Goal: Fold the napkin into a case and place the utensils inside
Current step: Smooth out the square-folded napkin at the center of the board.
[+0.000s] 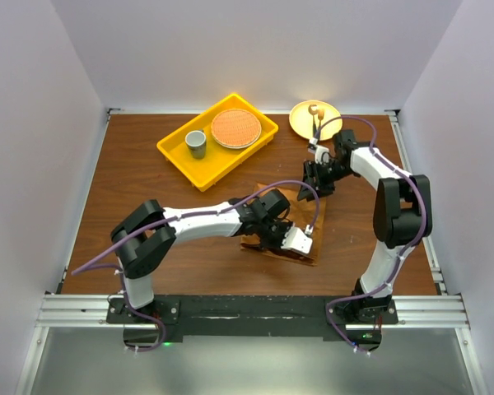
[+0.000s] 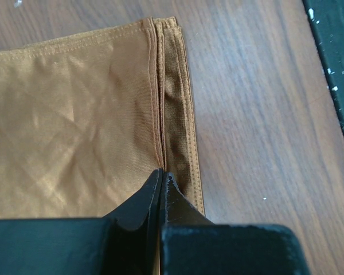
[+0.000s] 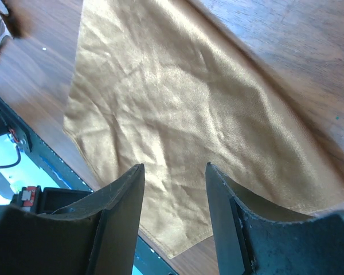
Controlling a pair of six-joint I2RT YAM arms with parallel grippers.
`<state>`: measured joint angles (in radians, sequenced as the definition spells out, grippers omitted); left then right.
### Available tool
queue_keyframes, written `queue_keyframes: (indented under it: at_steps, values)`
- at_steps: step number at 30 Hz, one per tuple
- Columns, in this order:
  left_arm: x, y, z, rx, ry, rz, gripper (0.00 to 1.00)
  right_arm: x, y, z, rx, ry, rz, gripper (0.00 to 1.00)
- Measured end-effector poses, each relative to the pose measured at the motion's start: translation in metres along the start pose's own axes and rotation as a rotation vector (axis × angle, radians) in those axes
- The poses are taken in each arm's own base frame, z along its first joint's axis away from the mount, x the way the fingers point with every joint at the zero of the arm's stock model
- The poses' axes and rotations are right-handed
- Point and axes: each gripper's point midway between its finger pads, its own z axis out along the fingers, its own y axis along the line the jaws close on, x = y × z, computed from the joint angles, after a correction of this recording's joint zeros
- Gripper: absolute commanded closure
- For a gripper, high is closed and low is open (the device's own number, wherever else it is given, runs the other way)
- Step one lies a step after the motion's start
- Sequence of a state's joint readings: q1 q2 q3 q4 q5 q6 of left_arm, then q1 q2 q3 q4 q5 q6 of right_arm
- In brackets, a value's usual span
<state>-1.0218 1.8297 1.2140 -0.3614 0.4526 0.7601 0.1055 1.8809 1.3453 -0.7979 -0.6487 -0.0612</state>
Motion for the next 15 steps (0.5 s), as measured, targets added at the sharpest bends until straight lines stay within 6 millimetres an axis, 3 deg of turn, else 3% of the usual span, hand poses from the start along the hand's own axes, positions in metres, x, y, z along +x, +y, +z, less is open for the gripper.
queue_keyframes:
  at_steps: [9, 12, 15]
  values:
    - [0.011, -0.007, 0.016, 0.03, 0.016, -0.018, 1.0, 0.0, -0.001, 0.001, 0.005, -0.002, -0.001, 0.54]
    - [0.023, -0.014, 0.026, 0.063, 0.035, -0.035, 1.0, 0.001, -0.006, 0.005, 0.013, 0.004, 0.004, 0.56]
    - [0.021, -0.013, 0.028, 0.062, 0.027, -0.032, 1.0, 0.003, -0.015, 0.013, 0.029, 0.023, 0.015, 0.59]
